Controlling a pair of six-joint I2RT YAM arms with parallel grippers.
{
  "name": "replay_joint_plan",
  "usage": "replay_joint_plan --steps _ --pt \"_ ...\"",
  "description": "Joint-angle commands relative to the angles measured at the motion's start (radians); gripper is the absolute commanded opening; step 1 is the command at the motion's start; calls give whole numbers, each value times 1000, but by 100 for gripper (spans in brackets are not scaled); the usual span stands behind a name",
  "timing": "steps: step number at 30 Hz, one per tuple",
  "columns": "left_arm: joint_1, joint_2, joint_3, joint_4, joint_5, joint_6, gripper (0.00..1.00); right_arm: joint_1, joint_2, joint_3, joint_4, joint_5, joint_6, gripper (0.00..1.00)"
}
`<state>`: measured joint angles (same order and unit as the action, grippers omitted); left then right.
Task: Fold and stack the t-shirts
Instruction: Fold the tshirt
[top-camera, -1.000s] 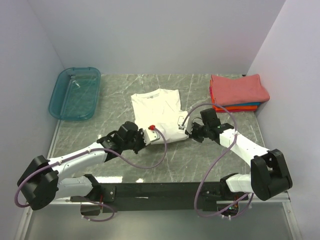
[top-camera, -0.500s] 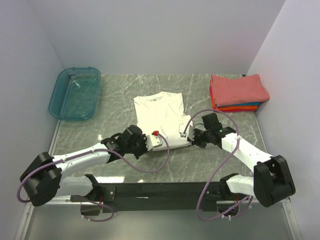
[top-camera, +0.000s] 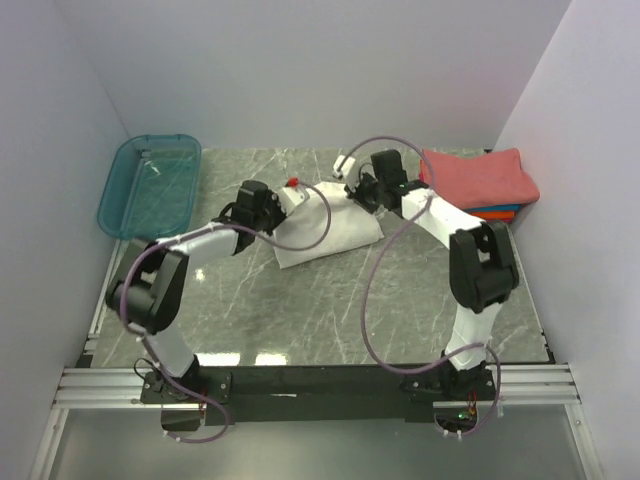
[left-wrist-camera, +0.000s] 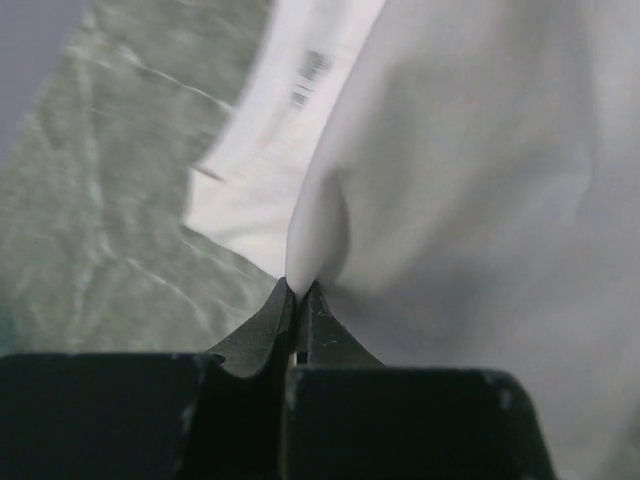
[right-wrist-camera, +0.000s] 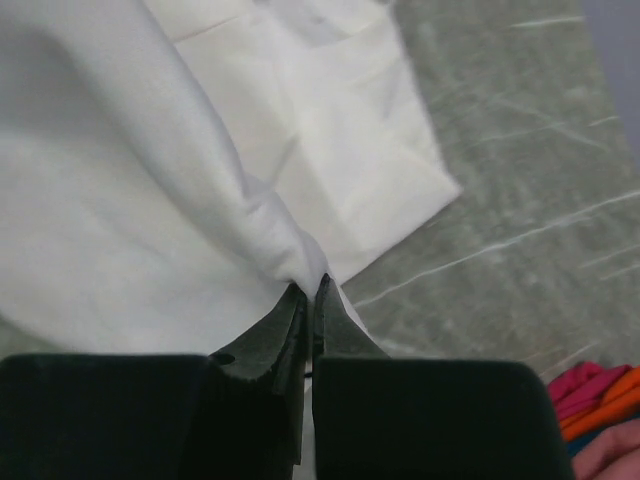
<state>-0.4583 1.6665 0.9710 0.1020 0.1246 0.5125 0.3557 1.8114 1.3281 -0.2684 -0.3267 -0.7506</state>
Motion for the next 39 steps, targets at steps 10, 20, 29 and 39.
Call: replay_joint_plan --steps 10,20,29,39 --pt "96 349 213 547 -342 -35 0 17 367 365 372 414 247 0" --pt "118 359 236 623 -304 -43 1 20 382 367 471 396 250 0" --pt "147 351 308 576 -290 -45 0 23 431 468 460 419 295 0" --pt "156 476 475 662 -372 -115 0 58 603 661 724 627 191 0"
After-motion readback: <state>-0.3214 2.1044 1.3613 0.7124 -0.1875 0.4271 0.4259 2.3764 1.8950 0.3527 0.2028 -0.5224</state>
